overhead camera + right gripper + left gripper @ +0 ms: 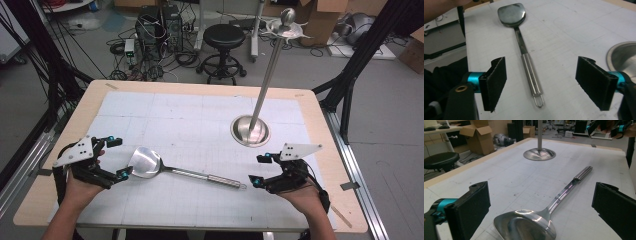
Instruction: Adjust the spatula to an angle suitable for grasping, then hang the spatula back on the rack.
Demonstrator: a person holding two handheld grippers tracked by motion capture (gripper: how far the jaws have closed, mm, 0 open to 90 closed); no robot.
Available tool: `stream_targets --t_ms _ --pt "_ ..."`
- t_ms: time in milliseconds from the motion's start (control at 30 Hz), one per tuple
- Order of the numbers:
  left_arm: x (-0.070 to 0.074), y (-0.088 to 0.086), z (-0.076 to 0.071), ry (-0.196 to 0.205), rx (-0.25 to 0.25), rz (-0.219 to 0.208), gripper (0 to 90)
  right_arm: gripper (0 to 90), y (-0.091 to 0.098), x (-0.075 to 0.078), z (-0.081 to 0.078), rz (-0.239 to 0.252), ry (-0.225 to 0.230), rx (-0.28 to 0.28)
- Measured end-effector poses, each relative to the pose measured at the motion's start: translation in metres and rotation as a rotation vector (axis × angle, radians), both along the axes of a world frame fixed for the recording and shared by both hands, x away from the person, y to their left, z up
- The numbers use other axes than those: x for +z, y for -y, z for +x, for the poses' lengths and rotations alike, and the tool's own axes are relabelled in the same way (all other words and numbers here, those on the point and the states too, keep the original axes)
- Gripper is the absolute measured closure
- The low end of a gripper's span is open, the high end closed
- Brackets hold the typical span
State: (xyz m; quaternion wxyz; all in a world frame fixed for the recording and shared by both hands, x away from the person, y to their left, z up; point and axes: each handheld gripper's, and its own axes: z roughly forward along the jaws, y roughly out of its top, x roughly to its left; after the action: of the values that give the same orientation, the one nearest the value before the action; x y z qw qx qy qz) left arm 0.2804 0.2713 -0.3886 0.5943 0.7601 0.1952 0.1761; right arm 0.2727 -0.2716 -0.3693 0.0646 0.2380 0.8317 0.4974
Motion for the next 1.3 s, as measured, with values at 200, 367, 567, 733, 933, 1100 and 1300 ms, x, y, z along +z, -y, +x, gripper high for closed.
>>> stream_targets --t_ms 200,367,567,733,933,1100,1300 --pt "-0.001 0.0 0.001 -0.001 0.002 0.007 2.2 19.7 0.006 0.001 -0.002 0.03 0.021 -0.036" --pt "0.0 -0.001 0.001 0.0 0.002 0.004 2.2 16.5 0.011 0.004 -0.001 0.051 0.047 -0.06" --pt "0.0 -0.001 -0.001 0.002 -0.011 0.008 2.2 16.1 0.02 0.006 -0.002 0.085 0.058 -0.072" --pt "0.0 -0.001 0.0 0.0 -0.011 0.003 2.2 15.4 0.028 0.008 -0.003 0.108 0.075 -0.092" --pt "-0.002 0.0 0.002 -0.004 -0.014 0.0 2.2 15.4 0.033 0.011 -0.005 0.13 0.1 -0.13" --pt "-0.002 0.002 0.003 -0.004 -0.016 0.008 2.2 15.3 0.037 0.01 -0.004 0.139 0.118 -0.15" --pt "-0.002 0.001 0.002 -0.007 -0.029 0.001 2.2 14.9 0.039 0.012 -0.005 0.171 0.13 -0.164"
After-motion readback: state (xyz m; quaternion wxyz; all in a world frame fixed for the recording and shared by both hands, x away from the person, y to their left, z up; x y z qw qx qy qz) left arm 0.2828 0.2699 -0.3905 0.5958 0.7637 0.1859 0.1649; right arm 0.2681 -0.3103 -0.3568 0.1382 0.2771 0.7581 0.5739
